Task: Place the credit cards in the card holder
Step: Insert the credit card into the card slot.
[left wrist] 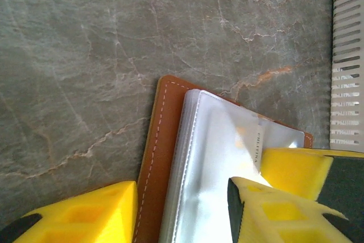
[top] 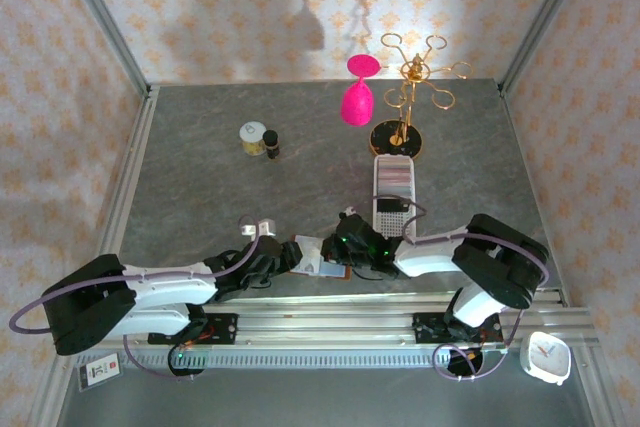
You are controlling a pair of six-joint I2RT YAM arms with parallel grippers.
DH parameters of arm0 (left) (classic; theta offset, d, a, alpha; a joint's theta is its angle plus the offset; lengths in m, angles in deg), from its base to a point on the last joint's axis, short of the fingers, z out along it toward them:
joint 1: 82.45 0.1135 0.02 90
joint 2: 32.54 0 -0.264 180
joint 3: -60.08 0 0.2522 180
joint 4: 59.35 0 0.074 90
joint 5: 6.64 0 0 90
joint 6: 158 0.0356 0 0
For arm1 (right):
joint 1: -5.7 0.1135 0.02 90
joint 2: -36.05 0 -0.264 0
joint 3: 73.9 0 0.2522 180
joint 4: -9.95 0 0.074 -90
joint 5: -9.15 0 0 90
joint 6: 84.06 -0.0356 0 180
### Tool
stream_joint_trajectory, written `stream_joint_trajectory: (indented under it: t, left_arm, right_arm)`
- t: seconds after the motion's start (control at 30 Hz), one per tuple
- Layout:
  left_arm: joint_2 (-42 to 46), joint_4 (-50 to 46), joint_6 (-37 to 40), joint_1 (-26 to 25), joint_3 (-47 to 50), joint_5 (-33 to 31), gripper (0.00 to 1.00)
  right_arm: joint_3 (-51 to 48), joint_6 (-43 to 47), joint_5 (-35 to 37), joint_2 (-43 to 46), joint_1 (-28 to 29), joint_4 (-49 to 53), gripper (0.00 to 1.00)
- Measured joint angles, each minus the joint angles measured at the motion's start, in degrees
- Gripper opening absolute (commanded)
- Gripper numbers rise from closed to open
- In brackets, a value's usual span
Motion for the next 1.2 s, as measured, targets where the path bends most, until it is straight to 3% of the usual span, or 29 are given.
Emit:
stream_joint_trajectory:
  t: [0.53,0.87,1.2]
  left_arm:
    - [1.4,3.0,0.2,0.8,1.9,2.1,0.42]
    - [7.2,-7.0,0.2,0.6,1.6,0.6,0.47]
    - [4.3,-13.0,3.3,0.6,-2.8,1.5,0.5]
  right_arm:
    - [-0.9,-2.1,0.0,-1.4,0.6,-4.4,0.03]
    - [-1.4,-1.3,3.0,4.4,1.1,0.8,0.15]
    - [-1.4,0.3,4.8,4.9,1.2,6.0,0.11]
